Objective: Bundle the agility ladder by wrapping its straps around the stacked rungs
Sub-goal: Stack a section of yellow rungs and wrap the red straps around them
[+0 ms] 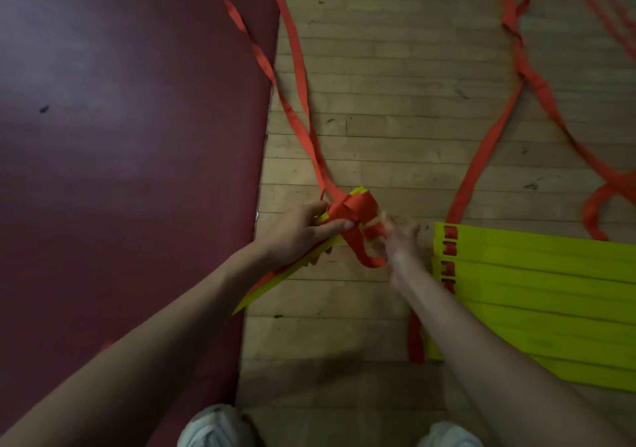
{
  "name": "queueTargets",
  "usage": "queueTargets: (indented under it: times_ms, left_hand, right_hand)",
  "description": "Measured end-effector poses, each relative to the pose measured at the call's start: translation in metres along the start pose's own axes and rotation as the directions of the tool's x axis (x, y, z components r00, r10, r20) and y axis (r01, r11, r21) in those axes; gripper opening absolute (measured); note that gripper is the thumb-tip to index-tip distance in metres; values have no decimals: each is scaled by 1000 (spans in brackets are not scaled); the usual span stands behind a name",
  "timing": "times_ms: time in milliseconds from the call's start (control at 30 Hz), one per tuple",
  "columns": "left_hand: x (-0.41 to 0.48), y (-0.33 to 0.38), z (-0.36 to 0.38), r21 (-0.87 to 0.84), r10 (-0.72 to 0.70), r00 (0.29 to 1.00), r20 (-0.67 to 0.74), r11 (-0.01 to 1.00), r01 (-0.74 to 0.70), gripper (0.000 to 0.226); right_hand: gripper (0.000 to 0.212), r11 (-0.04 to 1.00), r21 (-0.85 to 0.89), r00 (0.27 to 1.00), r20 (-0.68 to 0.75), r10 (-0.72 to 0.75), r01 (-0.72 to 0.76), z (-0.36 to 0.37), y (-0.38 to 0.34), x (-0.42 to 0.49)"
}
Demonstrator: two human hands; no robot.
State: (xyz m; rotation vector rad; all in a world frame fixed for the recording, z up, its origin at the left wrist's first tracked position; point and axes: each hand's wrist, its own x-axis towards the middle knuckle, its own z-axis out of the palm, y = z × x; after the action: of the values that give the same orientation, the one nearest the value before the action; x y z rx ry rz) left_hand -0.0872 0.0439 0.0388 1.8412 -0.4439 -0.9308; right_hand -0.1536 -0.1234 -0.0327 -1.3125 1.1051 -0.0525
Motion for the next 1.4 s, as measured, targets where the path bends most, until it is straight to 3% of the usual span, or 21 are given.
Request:
queueTargets:
  times_ms: [67, 133, 167, 233, 300, 367, 500, 533, 633, 733, 800, 867, 967, 1067, 1167, 1267, 1400]
  left_hand:
    - [0, -4, 3, 114, 26, 1000, -4, 993, -25, 17]
    - [-2, -7, 6, 231, 53, 998, 45, 971, -62, 12]
    - [-2, -7, 6, 316, 68, 995, 71, 945, -87, 17]
    - [-3, -9, 4, 499, 82, 992, 97, 858, -120, 19]
    - [-3, -9, 0, 615, 101, 991, 90, 777, -135, 21]
    - [-2, -10, -4, 667, 130, 989, 68, 732, -142, 37]
    - [-5, -14, -11, 796, 177, 982, 72, 583, -163, 50]
    - [-5, -16, -12, 811, 189, 979, 74, 560, -169, 53]
    - [-6, -20, -16, 823, 215, 973, 83, 535, -189, 58]
    - [-7, -23, -20, 817, 280, 954, 107, 523, -245, 59]
    - [-7, -24, -21, 809, 331, 939, 99, 523, -269, 59]
    - [-6, -25, -20, 811, 369, 925, 91, 511, -284, 59]
    - [-6, -28, -17, 816, 427, 898, 107, 478, -325, 49]
    - [-7, -28, -17, 833, 387, 916, 110, 467, -297, 50]
    - [-9, -29, -17, 851, 295, 945, 142, 451, -269, 48]
    - [-11, -30, -13, 856, 266, 944, 193, 425, -294, 49]
    - [-7, -33, -11, 825, 210, 957, 201, 491, -281, 51]
  right_hand:
    - [30, 965, 16, 959, 112, -261, 261, -4, -26, -6]
    - [30, 939, 41, 883, 328, -336, 341, -3, -53, -9]
    - [37, 941, 13, 844, 438, -310, 339, 1, -64, -10]
    - [48, 868, -265, 778, 597, -195, 420, 12, -77, -10]
    - [50, 649, -538, 728, 684, -37, 538, 19, -81, -10]
    - [47, 474, -649, 695, 712, 101, 595, 21, -81, -11]
    - [48, 375, -762, 702, 640, 313, 528, 21, -75, -8]
    - [57, 379, -791, 706, 606, 367, 481, 20, -71, -5]
    - [68, 529, -800, 714, 543, 442, 281, 16, -57, 4]
    - [77, 605, -788, 642, 523, 561, 113, 14, -50, 9]
    - [82, 593, -803, 597, 505, 623, 59, 13, -51, 7]
    - [76, 588, -809, 596, 477, 646, 10, 11, -51, 4]
    - [51, 644, -758, 581, 478, 659, -107, 12, -43, 6]
    - [40, 694, -673, 591, 460, 663, -255, 12, -35, 6]
    - [41, 690, -669, 610, 433, 664, -277, 13, -28, 2]
    - [29, 691, -677, 612, 442, 656, -252, 16, -25, 1]
    - [13, 798, -571, 639, 545, 543, -192, 19, -37, -7]
